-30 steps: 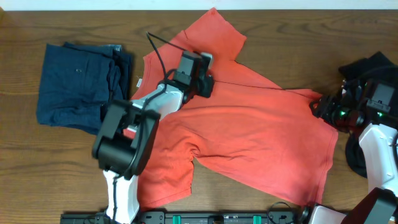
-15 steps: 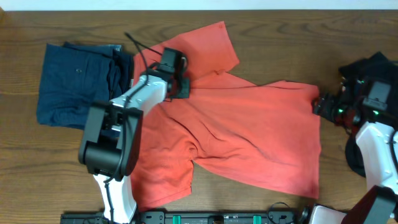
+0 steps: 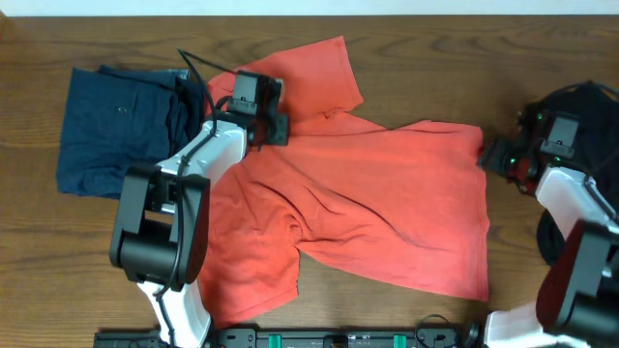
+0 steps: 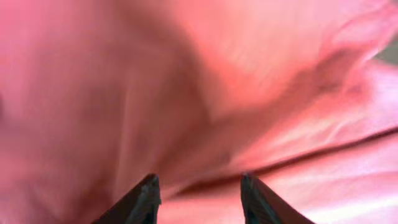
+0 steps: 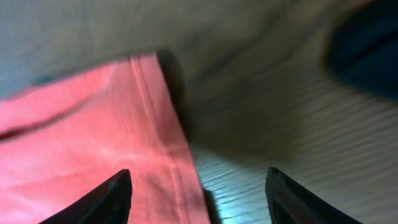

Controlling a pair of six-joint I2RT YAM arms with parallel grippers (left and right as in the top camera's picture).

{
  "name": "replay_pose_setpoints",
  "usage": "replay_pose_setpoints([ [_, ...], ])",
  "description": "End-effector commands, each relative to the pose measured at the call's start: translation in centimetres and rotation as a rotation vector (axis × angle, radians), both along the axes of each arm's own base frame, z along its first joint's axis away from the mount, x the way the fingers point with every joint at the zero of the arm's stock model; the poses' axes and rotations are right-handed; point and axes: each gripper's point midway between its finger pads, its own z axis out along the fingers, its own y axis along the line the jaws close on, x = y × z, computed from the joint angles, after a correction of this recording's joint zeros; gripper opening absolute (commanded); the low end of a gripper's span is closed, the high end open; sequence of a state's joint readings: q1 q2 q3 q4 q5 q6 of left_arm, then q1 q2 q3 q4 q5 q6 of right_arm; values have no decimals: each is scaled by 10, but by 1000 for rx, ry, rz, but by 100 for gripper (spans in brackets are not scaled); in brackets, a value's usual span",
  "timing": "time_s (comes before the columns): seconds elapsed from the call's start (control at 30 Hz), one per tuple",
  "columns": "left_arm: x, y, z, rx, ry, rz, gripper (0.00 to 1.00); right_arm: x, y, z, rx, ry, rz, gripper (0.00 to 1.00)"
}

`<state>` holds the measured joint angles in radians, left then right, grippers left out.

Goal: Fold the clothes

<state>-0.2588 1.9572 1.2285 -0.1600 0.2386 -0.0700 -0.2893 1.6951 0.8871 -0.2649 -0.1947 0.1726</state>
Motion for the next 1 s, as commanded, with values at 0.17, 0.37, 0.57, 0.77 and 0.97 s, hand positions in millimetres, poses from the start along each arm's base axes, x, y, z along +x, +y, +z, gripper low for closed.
replay_pose_setpoints([
  [0.17, 3, -58, 4, 17, -148, -244, 45, -21, 24, -20, 106, 112, 32, 67],
  [0.37, 10, -66, -23, 25, -164, -267, 44, -34, 28, -8, 95, 135, 68, 69],
  [0.57, 17, -33, -55, 108, -109, -178, 39, -40, 29, 16, 64, 101, 113, 71],
  [0.77, 30, 26, -69, 167, -59, 64, 31, -38, 41, 26, 98, 70, 144, 71],
  [0.97, 35, 39, -65, 50, -29, 118, 31, -30, 53, 11, 39, 93, 196, 81],
])
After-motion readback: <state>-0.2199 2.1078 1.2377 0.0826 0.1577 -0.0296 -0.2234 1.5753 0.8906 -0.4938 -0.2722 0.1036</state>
